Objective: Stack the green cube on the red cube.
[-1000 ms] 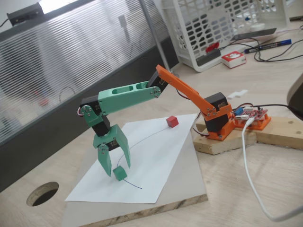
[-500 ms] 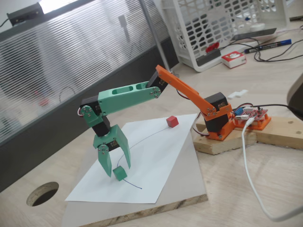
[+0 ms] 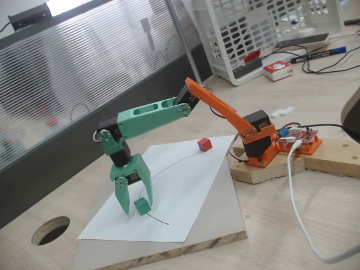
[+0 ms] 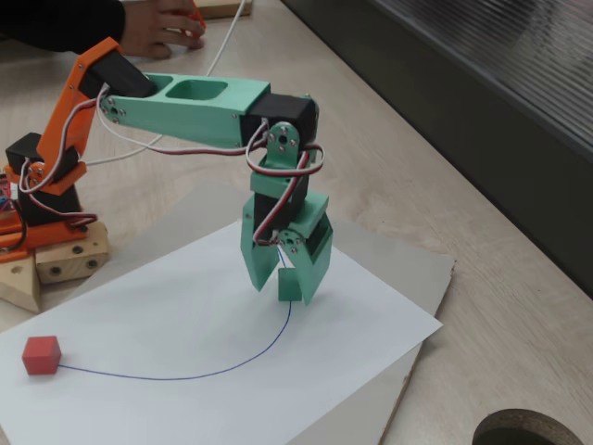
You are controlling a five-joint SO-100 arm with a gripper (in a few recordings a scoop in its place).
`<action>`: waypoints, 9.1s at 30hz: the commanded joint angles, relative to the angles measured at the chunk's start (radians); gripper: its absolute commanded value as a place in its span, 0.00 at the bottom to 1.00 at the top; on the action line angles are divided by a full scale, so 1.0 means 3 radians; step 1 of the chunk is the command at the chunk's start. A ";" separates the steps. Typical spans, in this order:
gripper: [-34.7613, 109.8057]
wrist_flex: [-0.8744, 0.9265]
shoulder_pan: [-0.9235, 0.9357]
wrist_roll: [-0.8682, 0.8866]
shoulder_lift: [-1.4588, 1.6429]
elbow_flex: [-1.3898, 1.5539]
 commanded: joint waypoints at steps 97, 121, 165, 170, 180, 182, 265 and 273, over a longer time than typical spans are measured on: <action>0.27 -0.0097 -0.0020 0.0015 0.0455 -0.0087; 0.26 -0.0097 -0.0020 0.0020 0.0450 -0.0087; 0.26 -0.0578 0.1319 0.0000 0.0394 -0.0077; 0.26 -0.0578 0.1452 0.0005 0.0430 0.0138; 0.26 -0.0578 0.1468 0.0026 0.0450 0.0194; 0.26 -0.0578 0.1524 0.0015 0.0455 0.0194; 0.26 -0.0588 0.2751 0.0005 0.1672 0.1641; 0.26 -0.0583 0.2966 0.0010 0.1677 0.1641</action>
